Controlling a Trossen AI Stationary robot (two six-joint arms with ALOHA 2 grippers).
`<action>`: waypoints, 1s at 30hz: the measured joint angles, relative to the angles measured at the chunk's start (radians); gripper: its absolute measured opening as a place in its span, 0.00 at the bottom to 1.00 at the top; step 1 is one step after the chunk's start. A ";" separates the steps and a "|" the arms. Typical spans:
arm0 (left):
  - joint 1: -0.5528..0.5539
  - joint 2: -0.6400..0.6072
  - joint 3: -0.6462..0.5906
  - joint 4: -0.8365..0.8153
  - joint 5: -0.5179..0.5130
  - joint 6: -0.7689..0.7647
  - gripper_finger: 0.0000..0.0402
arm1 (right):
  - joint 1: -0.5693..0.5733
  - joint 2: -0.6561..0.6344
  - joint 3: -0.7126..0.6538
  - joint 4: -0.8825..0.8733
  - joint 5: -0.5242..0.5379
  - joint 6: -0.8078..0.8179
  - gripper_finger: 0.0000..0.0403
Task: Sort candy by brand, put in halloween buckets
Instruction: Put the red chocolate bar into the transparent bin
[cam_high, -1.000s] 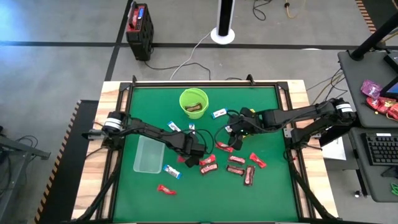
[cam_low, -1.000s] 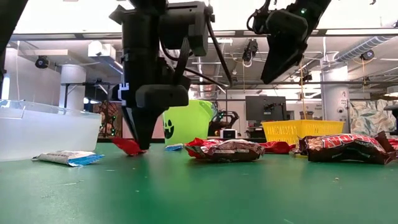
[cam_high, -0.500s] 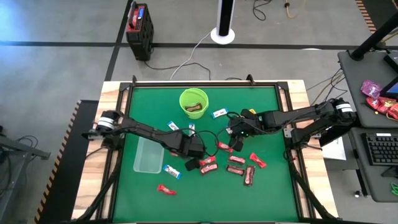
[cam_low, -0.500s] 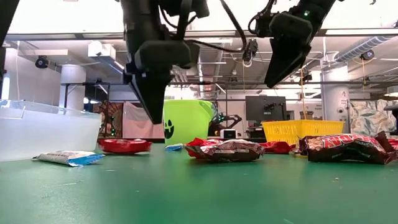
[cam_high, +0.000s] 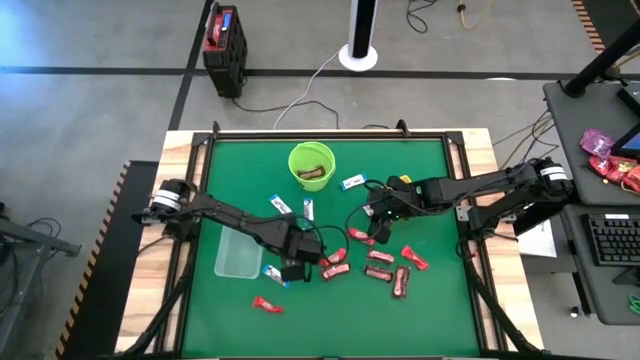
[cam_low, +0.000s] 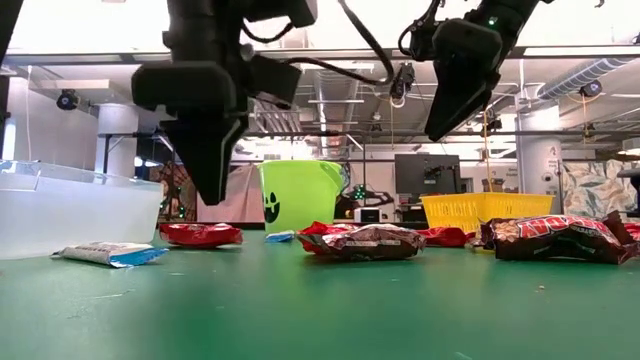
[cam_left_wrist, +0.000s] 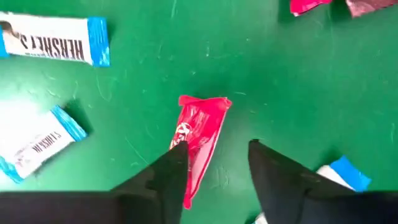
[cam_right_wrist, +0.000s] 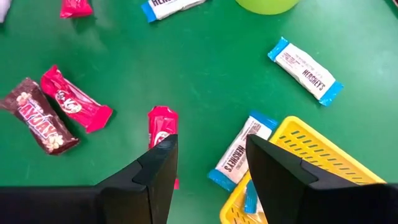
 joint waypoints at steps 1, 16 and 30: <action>0.001 0.000 -0.003 0.003 -0.005 0.018 0.43 | 0.000 0.000 0.000 0.003 -0.001 0.002 0.45; 0.001 -0.009 -0.216 0.289 -0.073 0.173 0.31 | 0.000 0.000 0.000 0.026 -0.005 0.007 0.45; -0.035 -0.097 -0.100 0.175 -0.097 0.194 0.03 | 0.000 0.000 0.000 0.026 -0.005 0.008 0.45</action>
